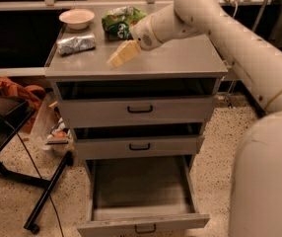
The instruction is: Place redbull can into bottom drawer
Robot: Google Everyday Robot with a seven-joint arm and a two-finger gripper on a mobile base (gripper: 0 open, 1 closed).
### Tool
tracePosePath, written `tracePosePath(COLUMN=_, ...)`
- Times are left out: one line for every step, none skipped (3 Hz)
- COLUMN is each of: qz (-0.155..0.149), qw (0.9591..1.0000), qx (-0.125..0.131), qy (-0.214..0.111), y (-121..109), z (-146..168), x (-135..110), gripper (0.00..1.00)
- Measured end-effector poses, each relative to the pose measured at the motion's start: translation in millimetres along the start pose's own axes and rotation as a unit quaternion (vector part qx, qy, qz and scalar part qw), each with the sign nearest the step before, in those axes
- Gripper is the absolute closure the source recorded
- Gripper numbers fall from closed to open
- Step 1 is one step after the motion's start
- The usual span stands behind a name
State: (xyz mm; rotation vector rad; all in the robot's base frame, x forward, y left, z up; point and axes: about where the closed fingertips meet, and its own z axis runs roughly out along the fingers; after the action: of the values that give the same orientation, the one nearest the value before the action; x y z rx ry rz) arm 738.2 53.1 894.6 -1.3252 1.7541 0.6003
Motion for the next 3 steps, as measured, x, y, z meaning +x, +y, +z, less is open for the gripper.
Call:
tracePosePath(qz=0.003, qw=0.9998, qx=0.008, qy=-0.017, y=-15.1, z=25.2, x=-8.0, gripper=0.00)
tracePosePath(qz=0.008, qw=0.9988, qx=0.044, qy=-0.022, y=-17.8, z=41.0, x=-26.4, gripper=0.00)
tracePosePath(qz=0.023, qw=0.9973, qx=0.067, qy=-0.019, y=-16.0, z=69.5, x=-34.0, gripper=0.00)
